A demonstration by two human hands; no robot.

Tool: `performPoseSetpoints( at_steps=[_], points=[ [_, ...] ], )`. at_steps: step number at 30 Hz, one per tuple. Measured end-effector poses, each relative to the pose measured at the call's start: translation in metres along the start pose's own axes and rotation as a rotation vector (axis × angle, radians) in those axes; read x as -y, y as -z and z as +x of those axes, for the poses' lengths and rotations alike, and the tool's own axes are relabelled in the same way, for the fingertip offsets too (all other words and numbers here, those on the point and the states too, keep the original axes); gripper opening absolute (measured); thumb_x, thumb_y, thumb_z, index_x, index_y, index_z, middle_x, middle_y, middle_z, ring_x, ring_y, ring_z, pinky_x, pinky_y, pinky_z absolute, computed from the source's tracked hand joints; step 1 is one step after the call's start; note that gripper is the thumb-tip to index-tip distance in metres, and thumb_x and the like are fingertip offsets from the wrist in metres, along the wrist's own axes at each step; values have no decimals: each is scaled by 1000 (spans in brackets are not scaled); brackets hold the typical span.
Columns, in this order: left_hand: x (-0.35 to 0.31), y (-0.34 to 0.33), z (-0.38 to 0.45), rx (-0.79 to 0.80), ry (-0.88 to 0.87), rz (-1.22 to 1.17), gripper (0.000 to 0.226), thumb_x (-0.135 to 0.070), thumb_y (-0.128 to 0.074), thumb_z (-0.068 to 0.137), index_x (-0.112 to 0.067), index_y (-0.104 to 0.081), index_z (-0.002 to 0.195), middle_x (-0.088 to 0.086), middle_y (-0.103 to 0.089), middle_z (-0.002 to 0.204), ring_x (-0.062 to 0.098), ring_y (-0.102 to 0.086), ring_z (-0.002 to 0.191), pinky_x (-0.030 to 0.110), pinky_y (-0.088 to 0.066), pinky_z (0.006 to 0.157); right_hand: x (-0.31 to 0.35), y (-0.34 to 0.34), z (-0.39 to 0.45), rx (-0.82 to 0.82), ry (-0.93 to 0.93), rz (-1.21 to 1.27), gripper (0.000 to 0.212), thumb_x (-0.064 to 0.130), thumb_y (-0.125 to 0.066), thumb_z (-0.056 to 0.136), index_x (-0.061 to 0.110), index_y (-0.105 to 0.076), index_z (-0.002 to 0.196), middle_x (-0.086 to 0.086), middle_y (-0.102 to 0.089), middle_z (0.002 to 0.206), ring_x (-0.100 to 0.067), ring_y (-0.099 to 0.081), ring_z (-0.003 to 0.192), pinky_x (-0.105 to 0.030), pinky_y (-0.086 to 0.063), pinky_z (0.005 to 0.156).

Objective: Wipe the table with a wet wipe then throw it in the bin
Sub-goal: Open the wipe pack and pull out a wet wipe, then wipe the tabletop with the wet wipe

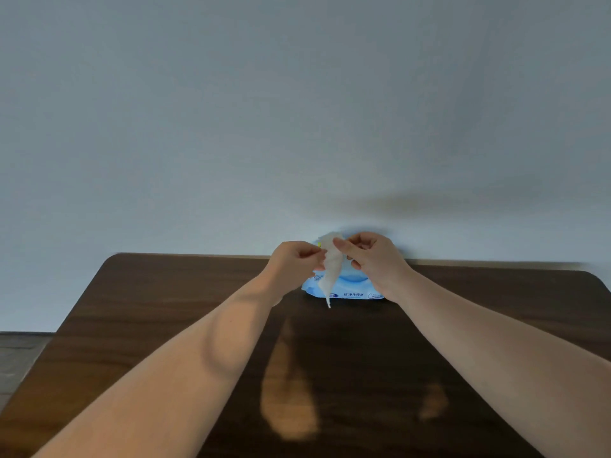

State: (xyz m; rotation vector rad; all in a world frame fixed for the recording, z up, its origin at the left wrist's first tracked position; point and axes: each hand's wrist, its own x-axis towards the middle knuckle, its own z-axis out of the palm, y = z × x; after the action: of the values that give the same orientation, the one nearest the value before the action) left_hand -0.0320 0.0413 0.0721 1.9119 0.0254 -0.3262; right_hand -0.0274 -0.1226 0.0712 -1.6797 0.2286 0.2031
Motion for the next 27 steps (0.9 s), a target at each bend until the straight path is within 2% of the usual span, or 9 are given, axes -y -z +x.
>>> performPoseSetpoints(
  at_steps=[4, 7, 9, 12, 17, 20, 22, 24, 27],
  points=[
    [13, 22, -3, -141, -9, 215, 15, -15, -59, 92, -7, -71, 96, -1, -67, 74, 20, -67, 80, 34, -51, 81, 4, -8, -4, -25, -6, -129, 22, 24, -73, 81, 4, -64, 83, 0, -57, 68, -13, -44, 61, -26, -38, 59],
    [23, 38, 0, -251, 52, 127, 14, -11, -60, 90, -3, -66, 100, -2, -64, 67, 18, -70, 77, 38, -55, 79, 14, -16, -6, -94, 92, -257, 15, 21, -71, 83, 10, -64, 77, -1, -64, 77, -13, -53, 68, -25, -44, 64],
    [25, 45, 1, -312, 61, 145, 22, -13, -60, 90, -6, -63, 111, 6, -68, 101, 20, -65, 96, 31, -50, 82, 20, -24, -8, -113, 218, -347, 14, 17, -68, 85, 11, -62, 74, 0, -68, 87, -12, -58, 76, -24, -46, 71],
    [33, 53, -2, -286, 129, 194, 49, -19, -53, 95, -16, -38, 142, 6, -43, 145, 22, -43, 130, 28, -37, 96, 20, -42, -15, -58, 403, -541, 15, 15, -68, 84, 11, -63, 71, 1, -69, 94, -10, -58, 81, -25, -46, 77],
    [72, 73, -27, -172, 256, 293, 61, -23, -47, 99, -15, -16, 151, 8, -24, 156, 28, -29, 139, 36, -30, 108, -22, -90, -32, 229, 502, -898, 23, 28, -65, 86, 14, -62, 69, -1, -68, 91, -17, -59, 87, -31, -47, 77],
    [104, 91, -49, -133, 313, 467, 61, -27, -44, 99, -13, -15, 151, 6, -18, 158, 26, -22, 142, 36, -23, 112, -58, -118, -48, 477, 432, -899, 22, 42, -59, 89, 20, -64, 87, 2, -67, 95, -12, -59, 88, -26, -44, 76],
    [126, 107, -63, -52, 351, 678, 62, -33, -40, 100, -14, -11, 151, 6, -12, 159, 24, -14, 145, 41, -17, 115, -78, -133, -55, 508, 434, -952, 31, 40, -49, 95, 19, -63, 112, 1, -64, 116, -15, -57, 111, -27, -45, 88],
    [141, 118, -77, 32, 381, 878, 64, -40, -34, 100, -15, -4, 151, 5, -3, 160, 22, -3, 146, 46, -9, 117, -91, -140, -51, 479, 428, -1075, 41, 34, -40, 100, 15, -47, 135, -2, -43, 147, -17, -32, 139, -33, -32, 108],
    [153, 123, -95, 126, 375, 1017, 71, -51, -29, 98, -16, 3, 151, 3, 6, 160, 21, 7, 146, 47, -4, 117, -115, -133, -40, 442, 337, -1309, 54, 35, -29, 102, 15, -14, 150, -3, -9, 160, -19, -2, 147, -39, -12, 117]
  ],
)
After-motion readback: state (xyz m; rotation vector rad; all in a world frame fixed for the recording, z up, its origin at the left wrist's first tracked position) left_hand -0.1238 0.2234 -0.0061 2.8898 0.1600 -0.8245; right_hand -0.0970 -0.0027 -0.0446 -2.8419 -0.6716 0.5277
